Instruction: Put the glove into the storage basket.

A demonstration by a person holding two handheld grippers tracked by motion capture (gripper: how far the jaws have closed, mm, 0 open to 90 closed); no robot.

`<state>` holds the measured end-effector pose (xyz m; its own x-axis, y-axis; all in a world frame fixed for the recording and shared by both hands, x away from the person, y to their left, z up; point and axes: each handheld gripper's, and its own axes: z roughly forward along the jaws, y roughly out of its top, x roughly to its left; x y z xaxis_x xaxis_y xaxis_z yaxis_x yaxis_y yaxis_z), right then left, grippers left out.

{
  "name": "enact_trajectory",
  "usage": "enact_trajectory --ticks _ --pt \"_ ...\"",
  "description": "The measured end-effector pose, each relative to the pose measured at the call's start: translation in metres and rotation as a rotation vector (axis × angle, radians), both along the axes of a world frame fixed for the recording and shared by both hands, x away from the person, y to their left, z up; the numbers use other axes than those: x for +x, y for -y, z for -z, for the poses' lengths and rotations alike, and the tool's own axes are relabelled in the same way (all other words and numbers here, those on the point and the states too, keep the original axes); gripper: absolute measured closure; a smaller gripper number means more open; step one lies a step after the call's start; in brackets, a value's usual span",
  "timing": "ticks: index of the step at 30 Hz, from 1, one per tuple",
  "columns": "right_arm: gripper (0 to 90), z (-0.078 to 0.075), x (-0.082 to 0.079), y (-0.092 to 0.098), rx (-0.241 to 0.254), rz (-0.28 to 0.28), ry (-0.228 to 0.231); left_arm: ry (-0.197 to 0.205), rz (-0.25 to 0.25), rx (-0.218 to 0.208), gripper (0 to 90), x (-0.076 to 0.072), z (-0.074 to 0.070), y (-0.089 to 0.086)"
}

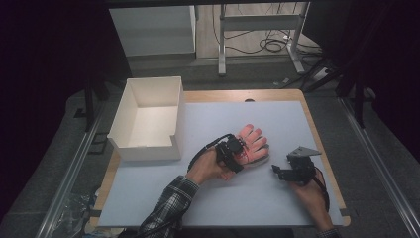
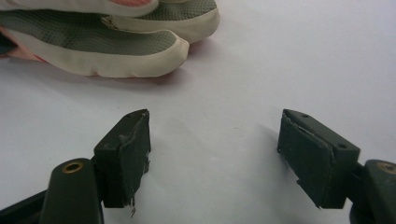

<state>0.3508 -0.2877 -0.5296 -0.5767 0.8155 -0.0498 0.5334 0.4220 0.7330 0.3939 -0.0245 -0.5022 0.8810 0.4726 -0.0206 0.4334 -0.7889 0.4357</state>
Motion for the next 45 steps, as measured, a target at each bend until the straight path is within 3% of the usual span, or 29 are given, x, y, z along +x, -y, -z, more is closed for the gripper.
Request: enact_trajectory --ticks 8,14,18,27,45 --pt "25.8 0.0 0.0 0.0 0.001 0.001 0.0 -0.005 -0.047 -0.072 48.7 -0.001 -0.003 -0.009" --pt "25.8 0.0 0.0 0.0 0.0 0.0 0.001 -0.029 -0.054 -0.115 50.1 0.003 -0.01 -0.017" --pt "25.8 0.0 0.0 0.0 0.0 0.0 0.001 -0.015 -0.058 -0.132 50.0 0.003 -0.018 -0.019" --pt "25.8 0.0 0.0 0.0 0.001 0.001 0.001 0.011 -0.082 -0.146 49.6 0.008 -0.05 -0.033" --pt "25.8 0.0 0.0 0.0 0.004 0.001 0.0 0.054 -0.183 -0.104 48.4 0.027 -0.095 -0.056"
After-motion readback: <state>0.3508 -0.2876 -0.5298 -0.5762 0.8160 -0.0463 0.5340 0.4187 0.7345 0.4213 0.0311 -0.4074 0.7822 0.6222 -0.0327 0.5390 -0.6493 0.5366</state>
